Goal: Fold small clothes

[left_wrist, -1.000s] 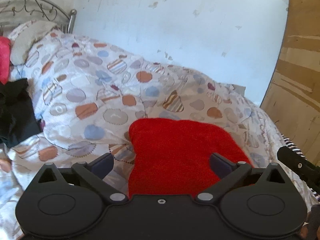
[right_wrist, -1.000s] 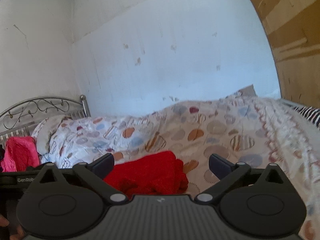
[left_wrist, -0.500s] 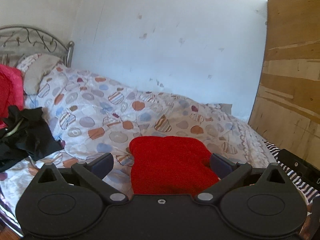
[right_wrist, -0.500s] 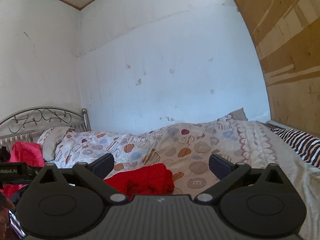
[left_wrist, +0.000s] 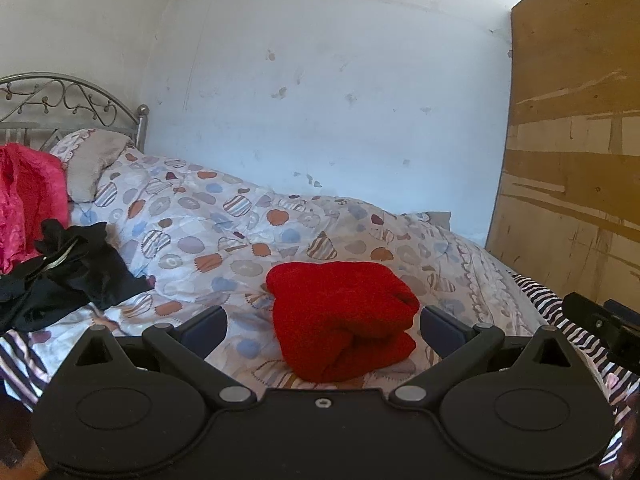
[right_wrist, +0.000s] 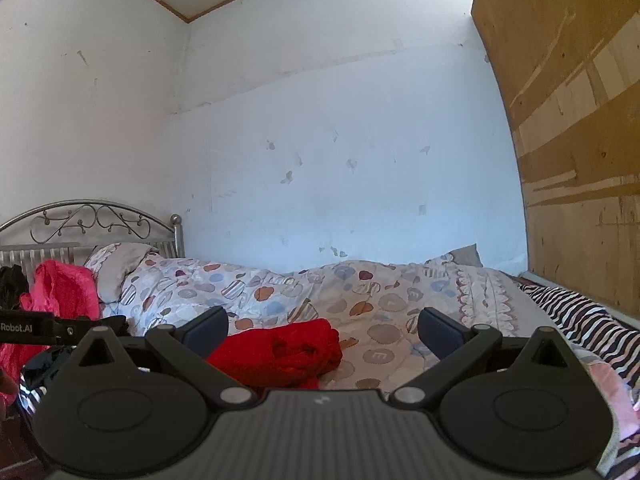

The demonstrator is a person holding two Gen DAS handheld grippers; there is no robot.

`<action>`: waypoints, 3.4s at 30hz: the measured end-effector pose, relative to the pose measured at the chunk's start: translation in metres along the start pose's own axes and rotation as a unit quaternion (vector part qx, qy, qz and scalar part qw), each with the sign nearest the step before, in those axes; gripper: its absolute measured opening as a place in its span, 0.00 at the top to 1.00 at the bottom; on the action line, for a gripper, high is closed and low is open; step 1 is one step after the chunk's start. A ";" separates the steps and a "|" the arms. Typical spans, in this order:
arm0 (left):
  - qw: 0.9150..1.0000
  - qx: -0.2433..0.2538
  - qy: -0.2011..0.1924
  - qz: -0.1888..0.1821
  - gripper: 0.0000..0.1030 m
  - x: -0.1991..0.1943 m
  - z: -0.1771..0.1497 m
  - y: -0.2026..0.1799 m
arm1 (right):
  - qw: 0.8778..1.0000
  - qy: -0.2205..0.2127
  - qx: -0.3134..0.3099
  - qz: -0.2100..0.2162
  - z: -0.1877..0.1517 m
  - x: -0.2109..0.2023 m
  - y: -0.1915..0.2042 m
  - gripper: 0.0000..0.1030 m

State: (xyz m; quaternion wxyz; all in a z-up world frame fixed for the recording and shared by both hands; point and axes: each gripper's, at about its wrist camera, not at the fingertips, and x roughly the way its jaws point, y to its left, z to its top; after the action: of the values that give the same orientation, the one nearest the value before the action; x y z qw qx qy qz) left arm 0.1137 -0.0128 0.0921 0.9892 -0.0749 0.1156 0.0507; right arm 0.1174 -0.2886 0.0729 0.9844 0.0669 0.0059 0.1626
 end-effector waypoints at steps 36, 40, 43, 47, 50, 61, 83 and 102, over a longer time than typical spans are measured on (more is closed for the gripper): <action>0.999 0.020 -0.009 0.036 0.01 -0.054 -0.089 0.025 | 0.997 -0.011 -0.034 -0.074 -0.079 -0.079 0.027 0.00; 0.999 0.020 -0.007 0.037 0.01 -0.055 -0.090 0.024 | 0.997 -0.008 -0.033 -0.073 -0.080 -0.079 0.025 0.00; 0.999 0.020 -0.009 0.037 0.01 -0.055 -0.090 0.024 | 0.997 -0.008 -0.033 -0.073 -0.080 -0.079 0.025 0.00; 0.999 0.020 -0.008 0.037 0.01 -0.055 -0.090 0.024 | 0.997 -0.006 -0.032 -0.073 -0.080 -0.078 0.026 0.00; 0.999 0.020 -0.006 0.038 0.01 -0.055 -0.090 0.024 | 0.997 -0.005 -0.032 -0.072 -0.081 -0.078 0.026 0.00; 0.999 0.021 -0.006 0.038 0.01 -0.056 -0.090 0.024 | 0.997 -0.004 -0.032 -0.072 -0.082 -0.078 0.027 0.00; 0.999 0.021 -0.006 0.038 0.01 -0.056 -0.090 0.024 | 0.997 -0.003 -0.032 -0.071 -0.082 -0.078 0.027 0.00; 0.999 0.021 -0.005 0.038 0.01 -0.056 -0.090 0.023 | 0.997 -0.002 -0.032 -0.071 -0.083 -0.079 0.028 0.00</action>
State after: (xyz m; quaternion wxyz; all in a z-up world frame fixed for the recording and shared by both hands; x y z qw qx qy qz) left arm 0.0371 -0.0087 0.0156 0.9885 -0.0498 0.1143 0.0860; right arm 0.0315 -0.2772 -0.0062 0.9951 0.0352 0.0039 0.0927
